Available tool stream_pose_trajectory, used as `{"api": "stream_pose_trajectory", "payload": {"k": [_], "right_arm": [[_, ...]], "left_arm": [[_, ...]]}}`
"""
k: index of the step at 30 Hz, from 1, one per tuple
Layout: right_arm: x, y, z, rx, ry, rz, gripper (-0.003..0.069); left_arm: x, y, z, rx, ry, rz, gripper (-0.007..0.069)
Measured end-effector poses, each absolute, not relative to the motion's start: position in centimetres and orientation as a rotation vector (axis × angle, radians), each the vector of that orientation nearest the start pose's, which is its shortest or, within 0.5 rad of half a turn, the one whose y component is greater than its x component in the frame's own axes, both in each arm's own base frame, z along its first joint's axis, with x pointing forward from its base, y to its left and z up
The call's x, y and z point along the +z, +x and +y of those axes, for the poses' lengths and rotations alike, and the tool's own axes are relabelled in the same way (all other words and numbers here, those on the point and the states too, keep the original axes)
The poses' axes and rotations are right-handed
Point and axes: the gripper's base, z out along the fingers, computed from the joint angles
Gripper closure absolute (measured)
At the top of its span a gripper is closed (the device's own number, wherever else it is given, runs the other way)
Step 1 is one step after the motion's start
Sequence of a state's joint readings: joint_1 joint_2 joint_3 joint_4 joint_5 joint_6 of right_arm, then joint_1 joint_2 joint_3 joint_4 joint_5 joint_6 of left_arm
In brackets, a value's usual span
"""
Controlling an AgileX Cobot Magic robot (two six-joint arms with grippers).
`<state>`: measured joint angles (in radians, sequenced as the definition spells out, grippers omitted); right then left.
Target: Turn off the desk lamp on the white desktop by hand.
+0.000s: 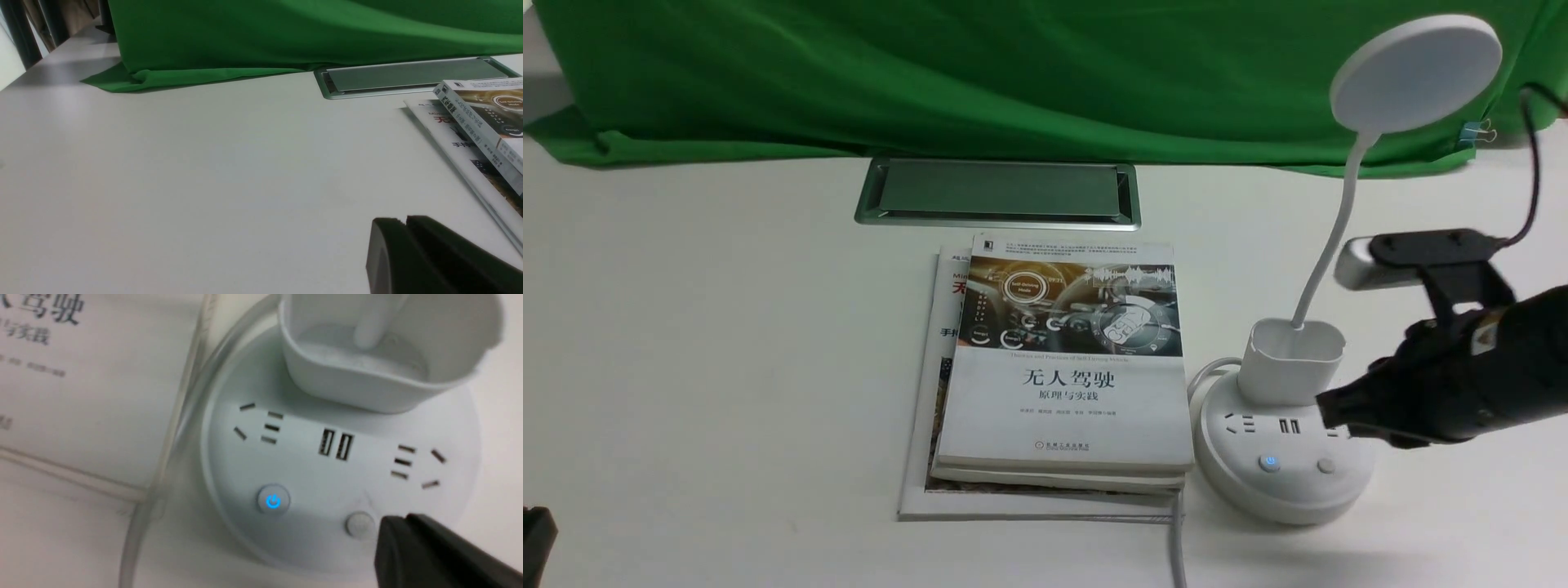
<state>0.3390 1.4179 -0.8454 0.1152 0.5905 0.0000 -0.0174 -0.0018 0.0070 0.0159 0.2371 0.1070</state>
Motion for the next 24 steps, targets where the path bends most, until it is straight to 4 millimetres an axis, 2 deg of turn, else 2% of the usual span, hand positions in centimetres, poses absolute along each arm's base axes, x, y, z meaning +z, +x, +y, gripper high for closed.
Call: {"api": "stream_pose_trajectory", "payload": {"k": [5,6,10,11,15,16,19,24], "right_arm": [[25.8,22.3,8.6,0.238,-0.378,2.604,0.0622],[26.3,20.8,8.1,0.244,-0.377,2.578,0.0622],[27.5,17.1,6.8,0.261,-0.369,2.483,0.0622],[27.8,15.7,6.3,0.268,-0.368,2.451,0.0622],[28.6,12.5,5.2,0.285,-0.36,2.351,0.0622],[28.6,12.5,5.2,0.285,-0.36,2.351,0.0622],[30.0,10.4,4.4,0.305,-0.346,2.219,0.0622],[31.1,8.5,3.7,0.315,-0.336,2.105,0.0621]], "left_arm": [[18.9,5.6,-0.1,0.081,0.118,1.723,0.0605],[18.9,5.6,-0.1,0.081,0.118,1.723,0.0605],[18.9,5.6,-0.1,0.081,0.118,1.723,0.0605],[18.9,5.6,-0.1,0.081,0.118,1.723,0.0605],[18.9,5.6,-0.1,0.081,0.118,1.723,0.0605],[18.9,5.6,-0.1,0.081,0.118,1.723,0.0605],[18.9,5.6,-0.1,0.081,0.118,1.723,0.0605],[18.9,5.6,-0.1,0.081,0.118,1.723,0.0605]]}}
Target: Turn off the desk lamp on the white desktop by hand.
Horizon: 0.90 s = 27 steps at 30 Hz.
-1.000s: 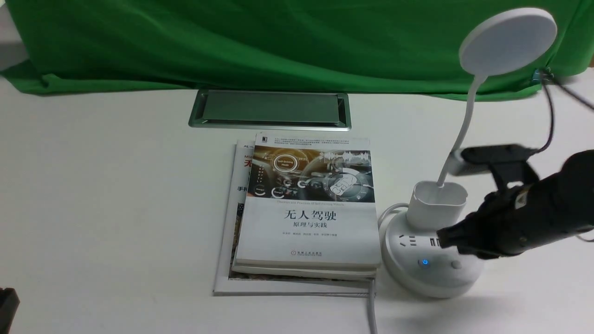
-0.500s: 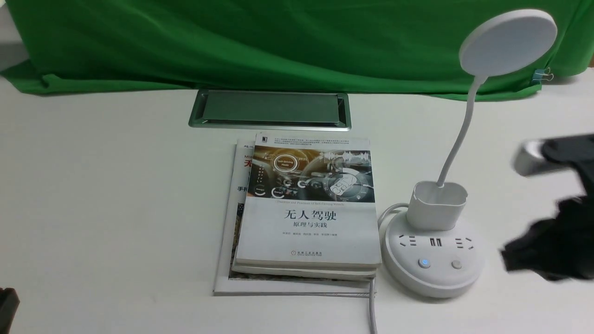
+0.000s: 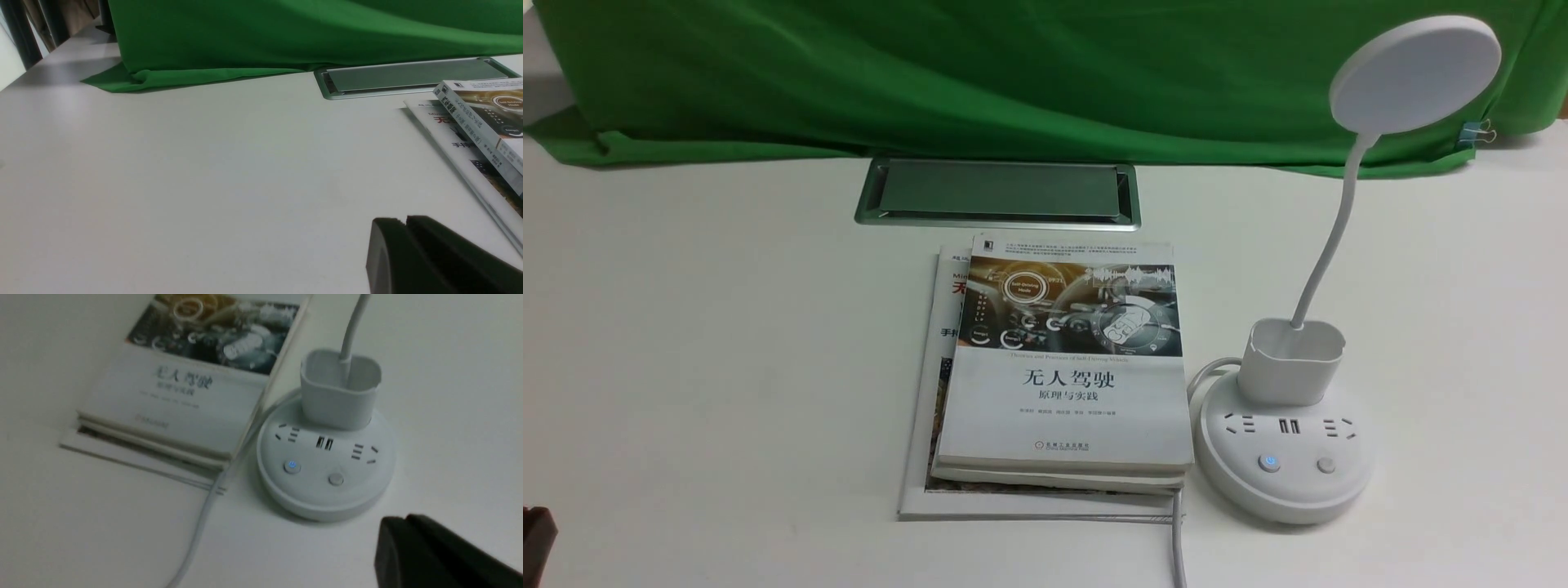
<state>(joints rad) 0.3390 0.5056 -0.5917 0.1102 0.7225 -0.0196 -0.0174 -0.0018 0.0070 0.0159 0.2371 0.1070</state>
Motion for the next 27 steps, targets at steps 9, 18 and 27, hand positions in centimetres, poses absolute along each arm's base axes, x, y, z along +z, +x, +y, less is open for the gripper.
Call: {"api": "stream_pose_trajectory", "payload": {"k": [9,18,27], "right_arm": [[25.8,7.1,1.0,0.14,-0.068,1.765,0.0621],[19.4,5.7,0.4,0.023,-0.068,1.679,0.0623],[18.8,5.5,0.4,-0.013,-0.112,1.741,0.0623]], "left_arm": [[18.9,5.6,0.0,0.094,0.127,1.722,0.0605],[18.9,5.6,0.0,0.098,0.13,1.722,0.0605],[19.0,5.5,0.0,0.098,0.13,1.72,0.0605]]}}
